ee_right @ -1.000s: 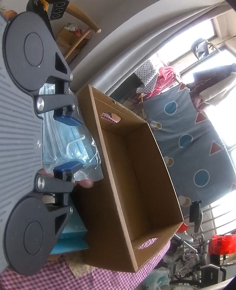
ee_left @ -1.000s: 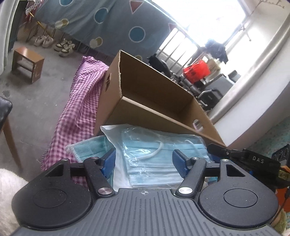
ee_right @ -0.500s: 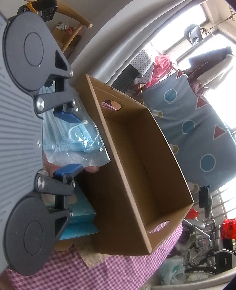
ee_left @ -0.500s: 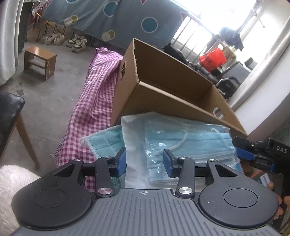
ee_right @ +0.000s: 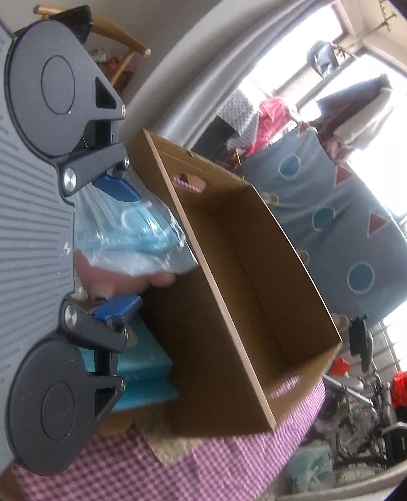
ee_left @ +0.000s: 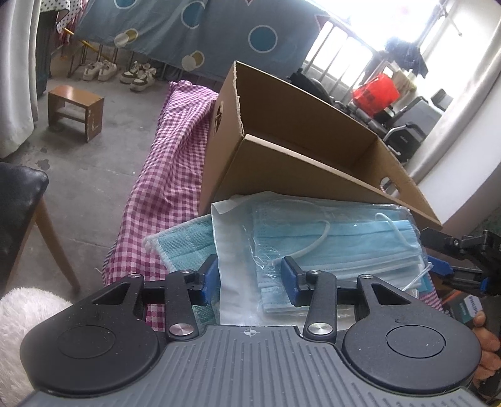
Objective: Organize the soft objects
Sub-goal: 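Lift the mask pack with both tools and carry it toward the cardboard box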
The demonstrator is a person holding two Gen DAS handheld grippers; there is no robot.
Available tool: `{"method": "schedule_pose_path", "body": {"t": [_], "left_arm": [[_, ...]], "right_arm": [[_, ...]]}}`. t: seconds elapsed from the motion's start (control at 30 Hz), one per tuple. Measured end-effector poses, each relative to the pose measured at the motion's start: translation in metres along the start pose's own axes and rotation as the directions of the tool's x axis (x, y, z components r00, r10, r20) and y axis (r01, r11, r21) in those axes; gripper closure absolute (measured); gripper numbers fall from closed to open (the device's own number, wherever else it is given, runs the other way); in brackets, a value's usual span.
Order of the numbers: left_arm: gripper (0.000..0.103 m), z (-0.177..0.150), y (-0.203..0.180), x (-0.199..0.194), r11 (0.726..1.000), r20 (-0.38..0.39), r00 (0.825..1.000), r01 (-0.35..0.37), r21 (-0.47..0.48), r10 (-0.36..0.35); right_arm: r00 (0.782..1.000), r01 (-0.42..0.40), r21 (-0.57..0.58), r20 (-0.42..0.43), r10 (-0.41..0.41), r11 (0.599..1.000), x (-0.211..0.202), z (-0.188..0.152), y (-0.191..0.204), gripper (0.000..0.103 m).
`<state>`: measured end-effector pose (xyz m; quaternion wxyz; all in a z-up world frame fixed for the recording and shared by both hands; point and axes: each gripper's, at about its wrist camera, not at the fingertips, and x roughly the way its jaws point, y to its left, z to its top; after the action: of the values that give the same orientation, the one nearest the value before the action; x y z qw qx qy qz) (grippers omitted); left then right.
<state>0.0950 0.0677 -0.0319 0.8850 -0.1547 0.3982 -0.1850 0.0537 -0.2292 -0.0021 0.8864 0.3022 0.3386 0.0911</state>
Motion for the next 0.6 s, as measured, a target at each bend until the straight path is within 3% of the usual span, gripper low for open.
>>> {"method": "schedule_pose_path", "body": {"t": [0.13,0.2,0.33,0.6], "left_arm": [[0.061,0.0,-0.001,0.0,1.0,0.002,1.0,-0.003,-0.004,0.003],[0.061,0.0,-0.002,-0.005,1.0,0.018,1.0,0.0,-0.008,0.0],[0.061,0.0,-0.006,-0.015,1.0,0.058,0.998,0.029,0.001,-0.029],[0.061,0.001,-0.014,-0.025,0.998,0.099,0.994,0.055,0.015,-0.057]], "right_arm": [[1.0,0.012,-0.068,0.018,-0.011,0.998,0.001,-0.003,0.013,0.063],[0.998,0.026,-0.125,0.055,-0.019,0.992,-0.006,-0.005,0.023,0.071],[0.997,0.015,-0.18,0.082,0.0,0.984,-0.011,-0.007,0.034,0.074],[0.995,-0.018,-0.168,0.089,0.034,0.986,-0.017,-0.006,0.035,0.08]]}}
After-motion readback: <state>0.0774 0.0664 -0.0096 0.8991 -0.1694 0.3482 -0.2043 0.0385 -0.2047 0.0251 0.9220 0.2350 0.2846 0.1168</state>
